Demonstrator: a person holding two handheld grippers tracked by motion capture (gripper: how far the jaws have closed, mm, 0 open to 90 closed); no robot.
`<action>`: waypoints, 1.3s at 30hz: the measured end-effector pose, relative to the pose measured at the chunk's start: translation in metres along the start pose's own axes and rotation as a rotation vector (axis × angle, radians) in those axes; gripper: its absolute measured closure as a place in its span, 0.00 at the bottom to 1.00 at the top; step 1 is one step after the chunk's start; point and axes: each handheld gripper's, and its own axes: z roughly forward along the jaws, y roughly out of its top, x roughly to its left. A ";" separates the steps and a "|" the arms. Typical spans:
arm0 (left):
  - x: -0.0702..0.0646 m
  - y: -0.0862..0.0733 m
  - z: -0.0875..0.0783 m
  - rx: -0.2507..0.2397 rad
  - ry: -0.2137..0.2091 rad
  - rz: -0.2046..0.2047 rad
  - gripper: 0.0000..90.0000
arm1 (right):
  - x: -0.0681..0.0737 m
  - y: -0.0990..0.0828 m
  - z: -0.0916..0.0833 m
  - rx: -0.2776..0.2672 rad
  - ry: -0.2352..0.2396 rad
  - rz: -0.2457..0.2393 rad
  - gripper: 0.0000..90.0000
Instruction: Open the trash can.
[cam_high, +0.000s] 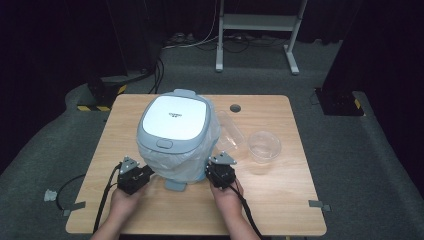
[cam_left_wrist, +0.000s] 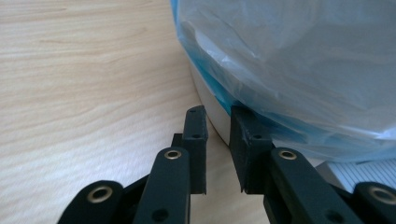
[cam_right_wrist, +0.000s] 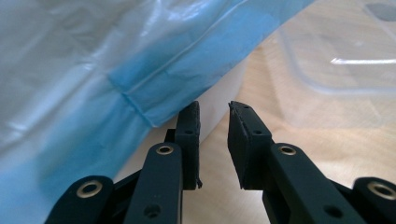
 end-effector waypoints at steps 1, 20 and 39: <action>0.000 0.000 0.000 0.000 0.000 0.000 0.84 | 0.000 0.000 0.000 0.000 0.000 0.000 0.84; 0.030 0.001 0.004 0.043 0.007 0.012 0.68 | -0.020 0.019 0.006 -0.073 0.001 0.002 0.76; 0.028 -0.012 0.000 0.055 0.028 0.037 0.56 | -0.056 0.025 0.015 -0.019 -0.081 -0.014 0.85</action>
